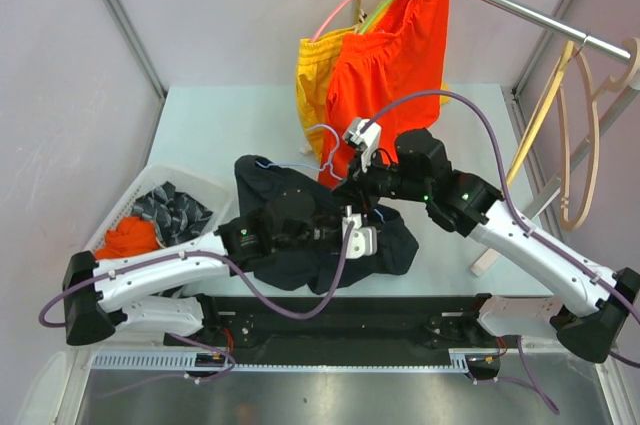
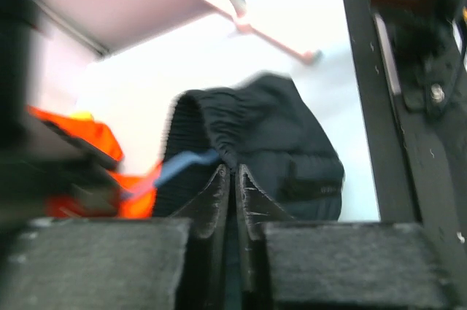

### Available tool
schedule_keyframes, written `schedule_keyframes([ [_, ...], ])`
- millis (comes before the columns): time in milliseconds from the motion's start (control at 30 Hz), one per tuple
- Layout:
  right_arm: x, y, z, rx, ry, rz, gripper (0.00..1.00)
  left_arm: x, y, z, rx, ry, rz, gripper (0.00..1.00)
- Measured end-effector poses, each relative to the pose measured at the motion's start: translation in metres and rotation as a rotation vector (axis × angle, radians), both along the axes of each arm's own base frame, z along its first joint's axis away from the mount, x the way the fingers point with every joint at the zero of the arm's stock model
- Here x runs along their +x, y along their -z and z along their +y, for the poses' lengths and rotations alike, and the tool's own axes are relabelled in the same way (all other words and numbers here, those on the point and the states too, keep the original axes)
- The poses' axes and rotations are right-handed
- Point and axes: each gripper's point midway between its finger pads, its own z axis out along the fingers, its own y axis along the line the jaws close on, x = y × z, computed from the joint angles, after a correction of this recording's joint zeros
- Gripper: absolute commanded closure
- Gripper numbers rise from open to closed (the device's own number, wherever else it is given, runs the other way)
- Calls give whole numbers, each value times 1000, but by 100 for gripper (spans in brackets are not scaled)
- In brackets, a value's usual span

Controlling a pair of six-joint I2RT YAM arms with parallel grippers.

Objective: Place the shorts on the hanger

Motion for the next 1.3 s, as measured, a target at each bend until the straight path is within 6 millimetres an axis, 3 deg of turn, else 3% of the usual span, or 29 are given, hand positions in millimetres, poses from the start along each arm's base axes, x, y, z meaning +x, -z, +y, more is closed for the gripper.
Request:
schedule_keyframes([
  [100,0,-6,-10,-3,12,-25,100,-1,-18,-10,-32,12,4,41],
  [200,3,-19,-29,12,46,-58,100,-11,-33,-4,-57,40,2,36],
  [267,-1,-26,-41,18,64,-72,100,-18,-45,7,-79,52,-7,34],
  [433,-17,-46,-85,11,131,-107,100,-40,-105,61,-229,63,-72,32],
  [533,-28,-45,-105,-21,166,-96,100,-42,-122,84,-280,42,-97,32],
  [600,-34,-40,-113,-49,174,-74,100,-37,-121,90,-275,17,-99,32],
  [767,-48,-25,-140,-151,217,12,100,-26,-83,88,-181,-20,-47,32],
  [933,-49,-31,-173,-206,350,52,100,-16,-61,88,-128,-57,4,31],
  [1167,-33,-48,-208,-223,583,119,100,4,-55,92,-124,-131,43,31],
  [1300,-5,-63,-223,-183,744,173,100,24,-43,93,-94,-191,81,31],
])
